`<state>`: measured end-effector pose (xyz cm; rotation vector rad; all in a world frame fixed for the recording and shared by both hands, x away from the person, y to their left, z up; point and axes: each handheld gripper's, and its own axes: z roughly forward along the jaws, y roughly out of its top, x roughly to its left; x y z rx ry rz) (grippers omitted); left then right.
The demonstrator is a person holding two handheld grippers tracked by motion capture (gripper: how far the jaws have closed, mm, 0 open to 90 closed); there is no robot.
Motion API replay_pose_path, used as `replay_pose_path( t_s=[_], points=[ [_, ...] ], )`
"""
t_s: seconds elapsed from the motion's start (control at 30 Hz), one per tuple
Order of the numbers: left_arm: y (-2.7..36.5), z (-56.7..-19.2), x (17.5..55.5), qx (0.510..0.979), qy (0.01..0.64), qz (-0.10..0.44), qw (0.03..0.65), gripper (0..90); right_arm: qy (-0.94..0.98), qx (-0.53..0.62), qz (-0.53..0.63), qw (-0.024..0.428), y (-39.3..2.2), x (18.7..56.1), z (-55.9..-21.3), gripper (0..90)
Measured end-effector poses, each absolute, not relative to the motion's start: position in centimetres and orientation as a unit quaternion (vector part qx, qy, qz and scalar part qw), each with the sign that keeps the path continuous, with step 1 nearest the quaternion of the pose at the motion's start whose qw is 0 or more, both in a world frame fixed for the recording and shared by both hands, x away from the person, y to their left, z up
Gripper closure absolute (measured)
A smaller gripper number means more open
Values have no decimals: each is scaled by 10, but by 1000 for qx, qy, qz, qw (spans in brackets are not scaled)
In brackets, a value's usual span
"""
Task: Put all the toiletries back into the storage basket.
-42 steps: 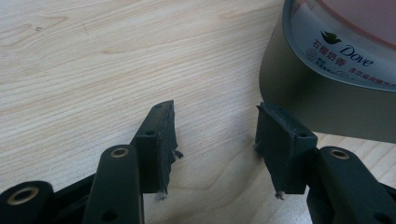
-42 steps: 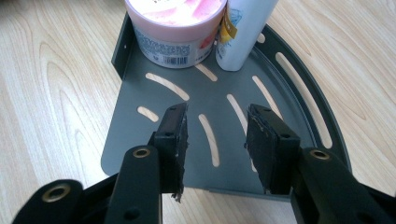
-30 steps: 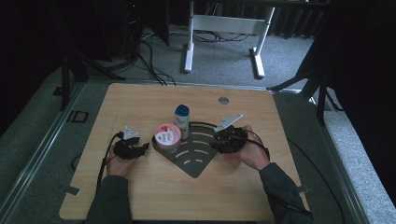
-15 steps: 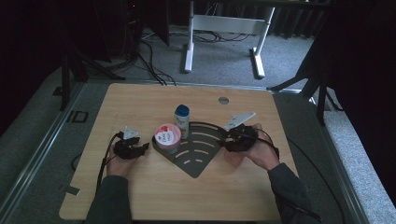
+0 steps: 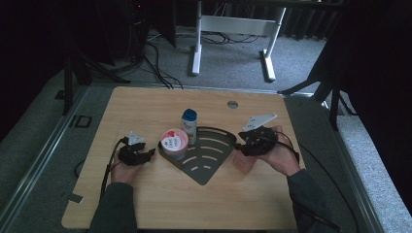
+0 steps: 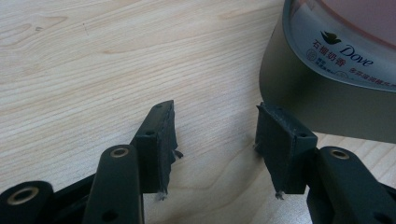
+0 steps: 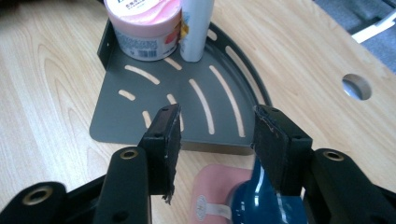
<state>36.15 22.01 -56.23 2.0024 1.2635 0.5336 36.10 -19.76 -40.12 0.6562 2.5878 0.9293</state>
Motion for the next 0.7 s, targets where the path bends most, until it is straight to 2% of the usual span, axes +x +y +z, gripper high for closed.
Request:
replay_pose_path(
  t_s=[0.4, 0.7],
  points=[
    [220, -562, 361, 773, 488, 206, 349, 478, 897, 245, 323, 177, -213, 366, -392, 479],
    [220, -562, 361, 773, 488, 207, 349, 478, 902, 254, 302, 172, -219, 371, -402, 445]
  ],
)
